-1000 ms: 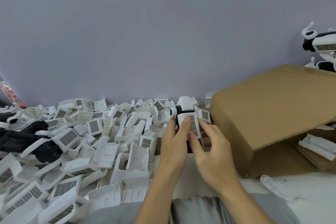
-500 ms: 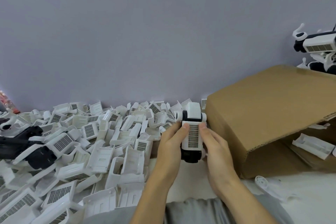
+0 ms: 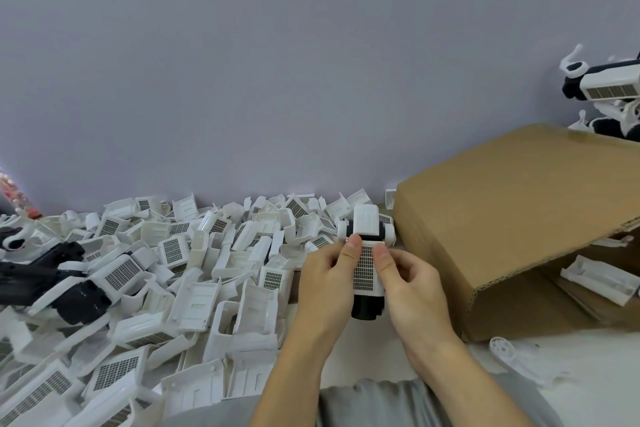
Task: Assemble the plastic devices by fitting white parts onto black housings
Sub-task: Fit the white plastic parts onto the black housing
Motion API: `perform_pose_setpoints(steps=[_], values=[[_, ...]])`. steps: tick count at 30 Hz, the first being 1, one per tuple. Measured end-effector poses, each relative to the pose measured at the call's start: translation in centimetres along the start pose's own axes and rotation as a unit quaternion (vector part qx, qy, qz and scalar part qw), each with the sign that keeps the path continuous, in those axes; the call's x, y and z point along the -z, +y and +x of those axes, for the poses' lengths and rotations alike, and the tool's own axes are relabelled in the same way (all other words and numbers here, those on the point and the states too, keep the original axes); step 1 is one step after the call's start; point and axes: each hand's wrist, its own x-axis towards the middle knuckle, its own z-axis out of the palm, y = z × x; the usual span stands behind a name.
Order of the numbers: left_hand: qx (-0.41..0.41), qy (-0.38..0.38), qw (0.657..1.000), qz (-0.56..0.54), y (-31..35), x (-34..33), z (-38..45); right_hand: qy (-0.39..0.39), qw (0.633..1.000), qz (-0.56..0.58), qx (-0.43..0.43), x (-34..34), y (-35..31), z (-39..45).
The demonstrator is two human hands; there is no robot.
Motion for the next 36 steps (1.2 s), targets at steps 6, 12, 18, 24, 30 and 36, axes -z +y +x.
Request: perform_pose_setpoints(steps=[6, 12, 18, 24, 30, 36], values=[[-0.017, 0.015, 0.999, 0.031, 0.09, -0.12, -0.08, 0.013, 1.0, -0.012, 0.005, 0.09, 0.08, 0.06], [0.021, 0.045, 0.999, -0.016, -0.01, 0.07, -0.05, -0.059, 0.998, 0.01, -0.001, -0.34, 0.09, -0.13], [0.035, 0.002, 0.997, -0.066, -0.37, -0.11, 0.23, -0.026, 0.998, -0.042, 0.041, -0.2, 0.25, -0.2], [0.055, -0.057, 0.997, -0.015, -0.69, -0.05, 0.13, 0.026, 0.997, -0.028, 0.06, 0.02, 0.37, 0.0], [-0.013, -0.015, 0.997, 0.072, -0.55, -0.05, 0.14, 0.027, 0.994, -0.053, 0.091, 0.04, 0.33, 0.15], [0.014, -0.017, 1.0, -0.002, -0.44, 0.21, 0.26, -0.003, 0.996, -0.036, 0.083, -0.04, 0.21, -0.06]])
